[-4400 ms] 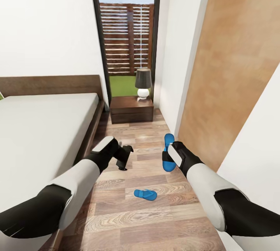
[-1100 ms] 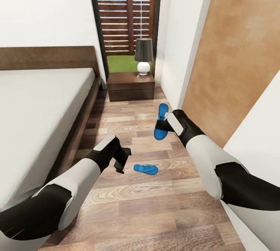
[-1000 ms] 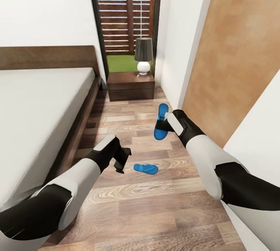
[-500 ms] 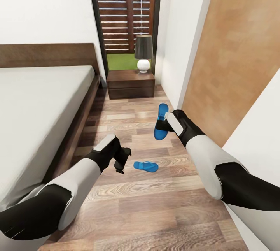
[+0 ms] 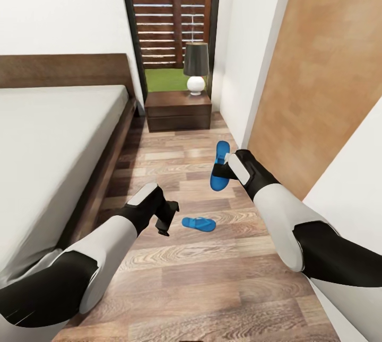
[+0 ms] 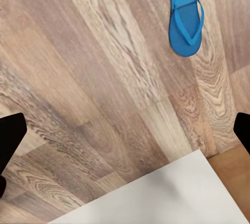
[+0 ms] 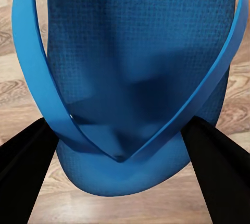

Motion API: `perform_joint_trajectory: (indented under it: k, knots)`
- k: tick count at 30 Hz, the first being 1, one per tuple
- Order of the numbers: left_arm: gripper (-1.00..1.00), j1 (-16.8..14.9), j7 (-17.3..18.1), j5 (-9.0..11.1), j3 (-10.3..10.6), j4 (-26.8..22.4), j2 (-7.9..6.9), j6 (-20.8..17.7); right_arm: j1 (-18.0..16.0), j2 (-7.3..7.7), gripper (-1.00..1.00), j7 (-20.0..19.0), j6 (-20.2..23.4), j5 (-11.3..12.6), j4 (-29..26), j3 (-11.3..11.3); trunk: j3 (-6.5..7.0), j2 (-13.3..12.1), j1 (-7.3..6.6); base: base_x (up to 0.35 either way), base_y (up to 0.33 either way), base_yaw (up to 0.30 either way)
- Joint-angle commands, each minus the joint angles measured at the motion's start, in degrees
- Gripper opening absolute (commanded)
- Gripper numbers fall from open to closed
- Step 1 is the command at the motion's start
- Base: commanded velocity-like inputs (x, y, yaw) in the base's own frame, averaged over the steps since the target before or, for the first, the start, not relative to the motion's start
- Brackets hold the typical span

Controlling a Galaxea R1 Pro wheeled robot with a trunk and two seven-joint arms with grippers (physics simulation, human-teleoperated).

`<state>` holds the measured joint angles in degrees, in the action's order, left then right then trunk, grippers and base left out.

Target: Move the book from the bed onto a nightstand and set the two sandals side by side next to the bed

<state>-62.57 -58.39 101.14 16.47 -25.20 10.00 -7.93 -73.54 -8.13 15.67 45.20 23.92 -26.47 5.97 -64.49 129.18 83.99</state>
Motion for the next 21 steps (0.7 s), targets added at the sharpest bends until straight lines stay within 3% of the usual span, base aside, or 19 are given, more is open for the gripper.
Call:
perform_joint_trajectory:
  k: [1,12,21]
  knots:
    - [1.0,0.0,-0.2,-0.2,0.1,0.0,0.0,-0.6,0.0,0.05,-1.0,0.5,0.2,0.6,-0.1,0.4,-0.09,0.0,-0.01,0.064,-0.065,0.0]
    - [1.0,0.0,-0.2,-0.2,0.1,-0.1,0.0,-0.5,0.0,0.05,-1.0,0.4,0.1,0.6,-0.1,0.4,-0.17,0.0,-0.01,0.193,-0.197,0.0]
    - [1.0,0.0,-0.1,-0.2,0.1,0.0,0.0,-0.3,0.1,-0.03,-1.0,0.4,0.1,0.6,-0.1,0.4,-0.17,0.0,-0.01,0.042,-0.036,0.0]
